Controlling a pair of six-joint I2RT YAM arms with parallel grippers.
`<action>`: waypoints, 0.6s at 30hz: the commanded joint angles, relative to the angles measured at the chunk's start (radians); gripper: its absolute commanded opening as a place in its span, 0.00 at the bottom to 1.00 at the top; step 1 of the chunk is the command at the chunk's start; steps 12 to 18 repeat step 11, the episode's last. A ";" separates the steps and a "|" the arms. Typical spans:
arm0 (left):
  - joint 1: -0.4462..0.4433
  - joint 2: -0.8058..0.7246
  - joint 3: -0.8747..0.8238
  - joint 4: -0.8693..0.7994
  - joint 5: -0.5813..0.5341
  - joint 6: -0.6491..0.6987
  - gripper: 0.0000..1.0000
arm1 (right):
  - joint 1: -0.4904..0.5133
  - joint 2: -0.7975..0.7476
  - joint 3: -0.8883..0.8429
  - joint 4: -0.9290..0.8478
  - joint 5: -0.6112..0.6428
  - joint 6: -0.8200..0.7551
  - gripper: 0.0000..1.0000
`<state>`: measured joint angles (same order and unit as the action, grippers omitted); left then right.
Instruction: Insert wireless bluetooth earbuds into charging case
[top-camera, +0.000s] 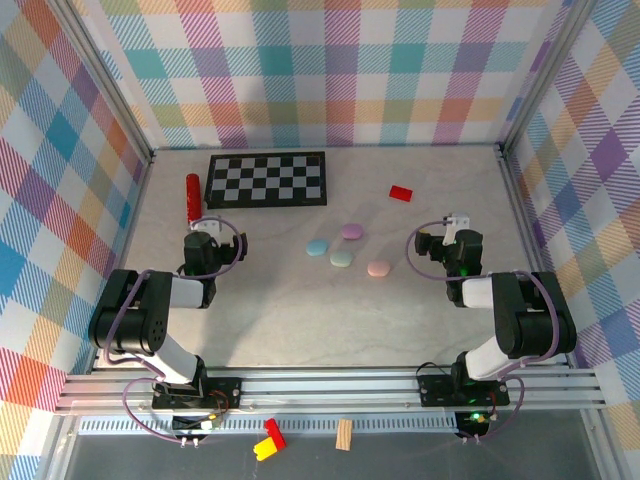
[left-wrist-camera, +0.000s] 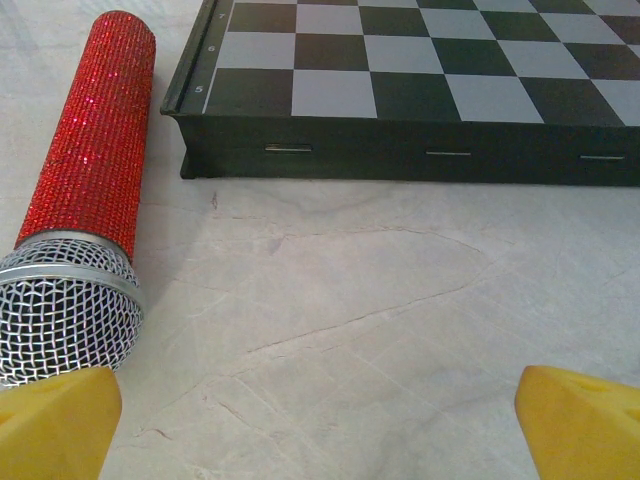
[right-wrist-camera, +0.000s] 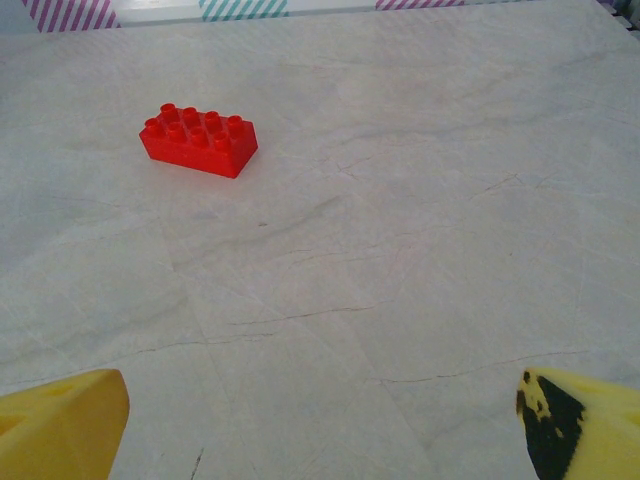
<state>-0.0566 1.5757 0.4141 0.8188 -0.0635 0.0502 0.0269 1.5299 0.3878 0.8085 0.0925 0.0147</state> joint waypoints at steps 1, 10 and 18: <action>-0.003 0.003 0.015 0.009 0.009 -0.011 1.00 | -0.003 0.004 0.016 0.035 -0.014 0.010 0.99; -0.003 0.002 0.014 0.011 0.009 -0.011 1.00 | -0.003 0.004 0.016 0.035 -0.015 0.010 0.99; -0.003 0.002 0.014 0.011 0.008 -0.010 1.00 | -0.004 0.004 0.016 0.035 -0.016 0.010 0.99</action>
